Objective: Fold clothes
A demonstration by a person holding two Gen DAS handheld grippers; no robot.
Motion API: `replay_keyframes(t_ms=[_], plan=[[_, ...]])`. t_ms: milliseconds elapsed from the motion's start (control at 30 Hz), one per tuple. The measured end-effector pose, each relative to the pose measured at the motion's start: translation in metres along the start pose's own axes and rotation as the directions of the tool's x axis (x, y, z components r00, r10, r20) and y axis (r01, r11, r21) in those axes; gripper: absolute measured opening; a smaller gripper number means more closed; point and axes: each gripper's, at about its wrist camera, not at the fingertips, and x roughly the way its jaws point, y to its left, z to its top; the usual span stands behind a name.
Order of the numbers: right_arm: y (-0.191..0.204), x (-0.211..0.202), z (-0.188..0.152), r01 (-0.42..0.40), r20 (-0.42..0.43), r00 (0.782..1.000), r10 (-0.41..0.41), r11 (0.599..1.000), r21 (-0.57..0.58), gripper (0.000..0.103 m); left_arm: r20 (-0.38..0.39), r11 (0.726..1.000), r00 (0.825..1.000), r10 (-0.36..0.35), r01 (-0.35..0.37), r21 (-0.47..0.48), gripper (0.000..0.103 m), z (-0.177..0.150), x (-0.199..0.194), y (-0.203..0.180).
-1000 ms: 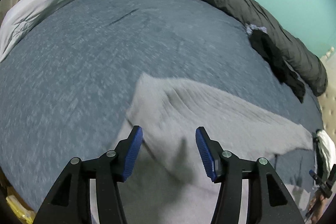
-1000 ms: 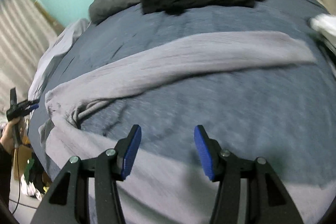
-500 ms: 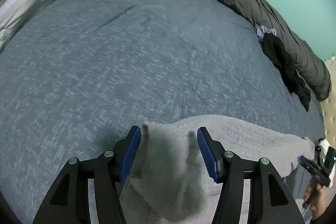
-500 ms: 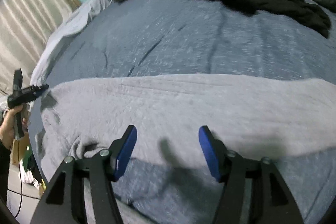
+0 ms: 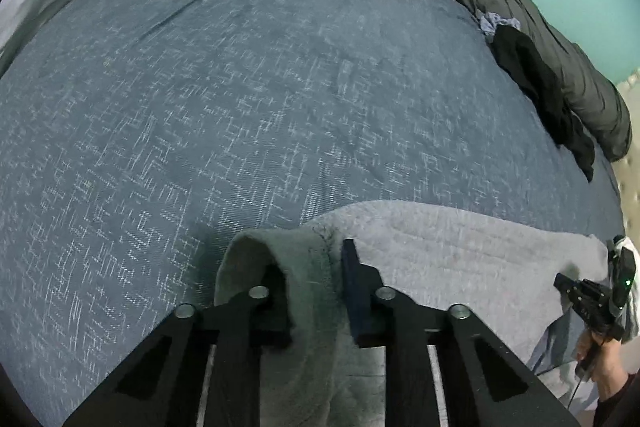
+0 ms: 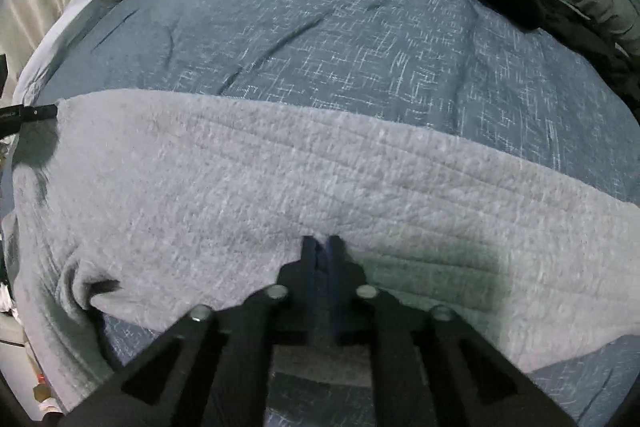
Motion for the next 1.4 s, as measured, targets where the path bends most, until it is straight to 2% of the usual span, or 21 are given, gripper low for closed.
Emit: replay_keyframes(t_ms=[167,367,533,567,633,767,800,833,967,1033,1133,1200,1267,1333,1400], plan=[[-0.004,-0.025,0.000,0.007,0.097,0.995,-0.006,1.000,-0.006,0.000,0.115,1.000,0.993,0.007,-0.008,0.007,0.014,0.007,-0.033,-0.006],[-0.014,-0.065,0.021,0.016,0.234,0.972,-0.021,1.000,0.021,0.000,0.254,1.000,0.967,0.019,-0.015,-0.015,0.013,0.026,-0.070,-0.012],[-0.022,-0.085,0.044,0.028,0.330,0.943,-0.043,0.998,0.049,0.000,0.289,0.999,0.957,0.033,-0.031,-0.013,0.013,0.040,-0.076,-0.022],[-0.024,-0.088,0.049,0.032,0.346,0.937,-0.049,0.998,0.054,0.000,0.287,0.999,0.957,0.036,-0.035,-0.009,0.013,0.042,-0.073,-0.024],[-0.026,-0.092,0.056,0.041,0.372,0.926,-0.059,0.998,0.057,0.000,0.234,0.999,0.971,0.044,-0.046,0.004,0.014,0.045,-0.057,-0.026],[-0.018,-0.059,0.053,0.043,0.279,0.959,-0.043,0.999,0.007,0.000,0.141,0.997,0.987,0.077,-0.073,-0.028,0.019,0.040,-0.016,-0.016],[-0.017,-0.049,0.050,0.053,0.256,0.965,-0.052,0.999,0.002,0.000,0.127,0.996,0.988,0.084,-0.079,-0.039,0.026,0.038,-0.007,-0.013],[-0.017,-0.036,0.046,0.066,0.224,0.972,-0.064,0.998,-0.001,0.000,0.116,0.995,0.989,0.092,-0.087,-0.049,0.037,0.036,0.000,-0.011],[-0.025,-0.009,0.030,-0.003,0.167,0.986,-0.004,0.999,0.043,0.000,0.145,0.996,0.987,0.067,-0.058,-0.065,0.049,0.027,-0.007,-0.002],[-0.027,-0.012,0.026,-0.017,0.195,0.981,0.006,0.999,0.051,0.000,0.183,0.996,0.982,0.041,-0.026,-0.086,0.060,0.022,-0.025,0.006],[-0.030,-0.032,0.018,-0.020,0.254,0.967,0.002,0.997,0.070,0.002,0.207,0.996,0.978,0.000,0.019,-0.092,0.062,0.005,-0.049,0.018],[-0.031,-0.050,0.009,-0.050,0.287,0.958,0.025,0.996,0.079,0.007,0.202,0.996,0.979,-0.003,0.020,-0.083,0.062,-0.014,-0.062,0.025],[-0.030,-0.069,-0.005,-0.116,0.300,0.950,0.087,0.990,0.078,0.022,0.189,0.997,0.982,0.004,0.010,-0.077,0.062,-0.033,-0.067,0.034],[-0.028,-0.082,-0.020,-0.162,0.297,0.946,0.134,0.984,0.074,0.029,0.163,0.997,0.986,0.034,-0.022,-0.071,0.062,-0.052,-0.068,0.042],[-0.024,-0.093,-0.035,-0.194,0.290,0.943,0.167,0.979,0.069,0.029,0.132,0.996,0.990,0.054,-0.043,-0.084,0.062,-0.072,-0.065,0.053]])
